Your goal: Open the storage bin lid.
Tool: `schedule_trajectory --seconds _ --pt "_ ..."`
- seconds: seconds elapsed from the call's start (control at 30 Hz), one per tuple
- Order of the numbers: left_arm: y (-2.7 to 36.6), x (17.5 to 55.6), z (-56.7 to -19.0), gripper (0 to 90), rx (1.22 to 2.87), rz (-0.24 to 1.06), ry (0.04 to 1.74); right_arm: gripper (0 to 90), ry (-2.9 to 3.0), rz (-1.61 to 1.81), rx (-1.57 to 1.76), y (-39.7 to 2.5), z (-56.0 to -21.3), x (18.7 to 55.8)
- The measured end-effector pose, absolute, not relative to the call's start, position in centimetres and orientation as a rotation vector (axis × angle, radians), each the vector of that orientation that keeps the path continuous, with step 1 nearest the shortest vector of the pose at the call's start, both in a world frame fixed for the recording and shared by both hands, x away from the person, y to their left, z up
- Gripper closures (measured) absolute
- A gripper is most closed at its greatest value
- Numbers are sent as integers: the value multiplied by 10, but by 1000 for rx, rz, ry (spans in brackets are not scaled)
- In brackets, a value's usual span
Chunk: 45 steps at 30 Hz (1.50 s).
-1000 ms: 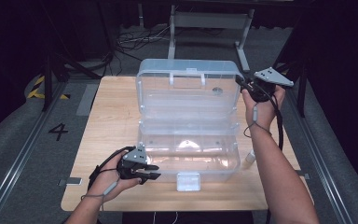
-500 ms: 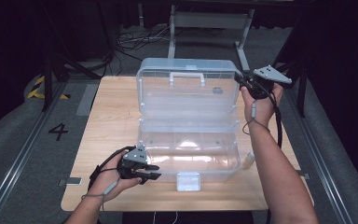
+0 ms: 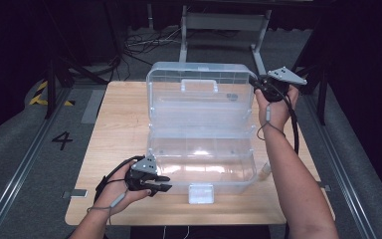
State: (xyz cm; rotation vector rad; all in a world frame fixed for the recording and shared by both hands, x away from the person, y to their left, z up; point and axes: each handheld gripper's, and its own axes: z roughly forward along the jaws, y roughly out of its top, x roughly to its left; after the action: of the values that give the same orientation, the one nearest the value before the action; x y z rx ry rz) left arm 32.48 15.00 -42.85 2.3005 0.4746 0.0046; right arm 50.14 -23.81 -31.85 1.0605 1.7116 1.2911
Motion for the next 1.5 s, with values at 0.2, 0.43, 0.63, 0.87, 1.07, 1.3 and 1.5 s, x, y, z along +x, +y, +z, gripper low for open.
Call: schedule_trajectory --seconds 0.2,0.43,0.63,0.87,1.07,1.3,1.5 --pt "150 325 -428 719 2302 5 477 819 1713 1275 1051 -236 -321 508" --pt "150 325 -428 719 2302 5 477 825 1708 1277 1050 -236 -324 512" --pt "150 325 -429 719 2298 1 478 829 1707 1276 1051 -236 -327 517" --pt "150 326 -429 720 2296 -11 476 834 1716 1264 1050 -235 -329 523" --pt "150 326 -429 721 2296 -11 477 837 1725 1258 1056 -235 -332 530" --pt "150 326 -429 722 2294 -14 478 840 1730 1257 1070 -235 -336 537" --pt "150 326 -429 722 2292 -16 481 840 1737 1257 1078 -234 -338 543"
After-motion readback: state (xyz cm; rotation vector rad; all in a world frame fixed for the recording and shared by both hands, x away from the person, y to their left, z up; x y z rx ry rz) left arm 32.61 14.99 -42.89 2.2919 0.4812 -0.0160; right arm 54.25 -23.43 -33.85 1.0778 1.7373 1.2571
